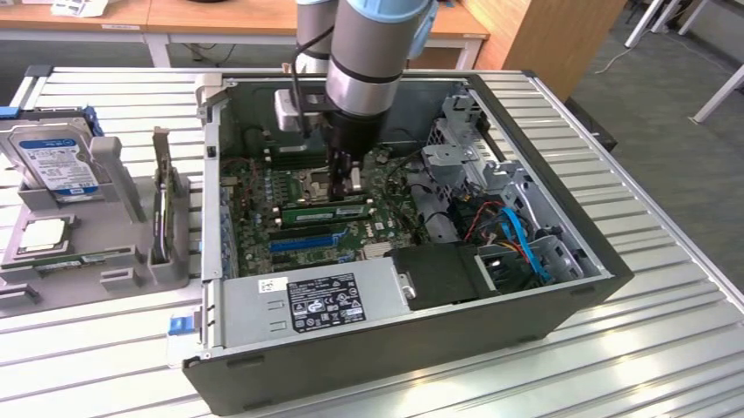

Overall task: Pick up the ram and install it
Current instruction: 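Press down the ram until it locks into place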

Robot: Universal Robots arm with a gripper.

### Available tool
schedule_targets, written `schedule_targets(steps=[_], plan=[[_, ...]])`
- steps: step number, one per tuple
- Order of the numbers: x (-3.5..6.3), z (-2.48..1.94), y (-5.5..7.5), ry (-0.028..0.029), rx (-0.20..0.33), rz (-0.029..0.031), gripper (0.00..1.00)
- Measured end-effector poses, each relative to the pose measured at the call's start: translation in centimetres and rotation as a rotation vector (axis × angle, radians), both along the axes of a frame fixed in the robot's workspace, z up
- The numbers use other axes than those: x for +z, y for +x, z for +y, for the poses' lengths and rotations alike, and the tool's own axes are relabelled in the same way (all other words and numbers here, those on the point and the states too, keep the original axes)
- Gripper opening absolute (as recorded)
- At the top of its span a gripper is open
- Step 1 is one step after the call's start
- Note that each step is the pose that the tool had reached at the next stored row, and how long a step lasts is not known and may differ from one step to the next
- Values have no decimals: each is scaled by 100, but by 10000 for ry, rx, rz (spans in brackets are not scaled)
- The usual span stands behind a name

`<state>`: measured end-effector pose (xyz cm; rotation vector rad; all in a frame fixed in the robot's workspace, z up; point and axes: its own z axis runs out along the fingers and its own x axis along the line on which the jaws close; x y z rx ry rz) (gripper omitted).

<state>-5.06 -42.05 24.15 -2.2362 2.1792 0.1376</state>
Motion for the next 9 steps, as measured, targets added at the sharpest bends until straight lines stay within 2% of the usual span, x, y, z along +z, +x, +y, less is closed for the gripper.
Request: schedule_targets(steps=[9], plan=[[0, 0, -236, 0, 0, -25, 10]])
